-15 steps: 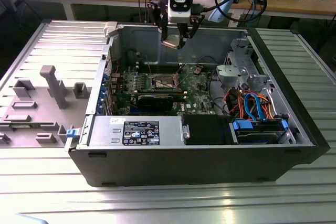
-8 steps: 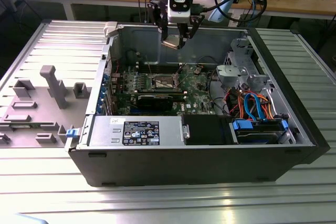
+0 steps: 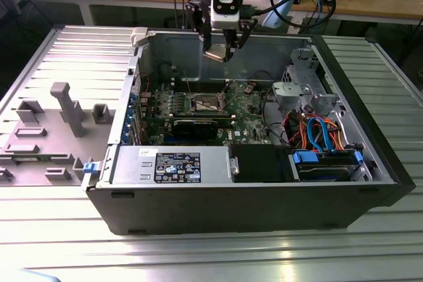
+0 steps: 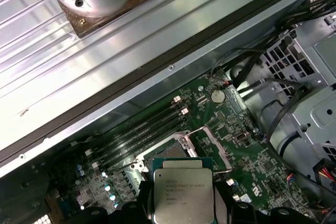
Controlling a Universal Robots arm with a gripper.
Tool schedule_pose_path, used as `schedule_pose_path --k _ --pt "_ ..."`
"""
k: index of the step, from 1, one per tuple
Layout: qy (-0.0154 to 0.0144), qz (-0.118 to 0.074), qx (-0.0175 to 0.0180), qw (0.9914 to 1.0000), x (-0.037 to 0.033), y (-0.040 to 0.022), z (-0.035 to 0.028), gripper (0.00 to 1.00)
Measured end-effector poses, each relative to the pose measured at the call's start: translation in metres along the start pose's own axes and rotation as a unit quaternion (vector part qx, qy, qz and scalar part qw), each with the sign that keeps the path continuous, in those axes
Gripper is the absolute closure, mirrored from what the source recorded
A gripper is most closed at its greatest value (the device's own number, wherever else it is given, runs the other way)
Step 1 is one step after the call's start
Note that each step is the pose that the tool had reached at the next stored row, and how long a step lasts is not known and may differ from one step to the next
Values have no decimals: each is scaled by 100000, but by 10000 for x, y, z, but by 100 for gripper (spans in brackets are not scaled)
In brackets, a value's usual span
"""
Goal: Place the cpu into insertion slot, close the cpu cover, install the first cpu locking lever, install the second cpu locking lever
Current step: 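Place the cpu into insertion slot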
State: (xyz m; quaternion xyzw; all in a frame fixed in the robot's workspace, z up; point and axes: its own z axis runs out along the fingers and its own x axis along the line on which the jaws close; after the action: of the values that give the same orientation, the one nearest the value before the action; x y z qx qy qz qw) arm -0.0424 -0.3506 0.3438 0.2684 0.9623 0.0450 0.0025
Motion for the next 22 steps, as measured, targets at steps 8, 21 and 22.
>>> schedule_pose_path --k 8,21,22 --pt "-27 294 -8 100000 0 0 0 45" --pt "-67 743 -13 99997 0 0 0 45" --pt "-68 781 -15 99997 0 0 0 45"
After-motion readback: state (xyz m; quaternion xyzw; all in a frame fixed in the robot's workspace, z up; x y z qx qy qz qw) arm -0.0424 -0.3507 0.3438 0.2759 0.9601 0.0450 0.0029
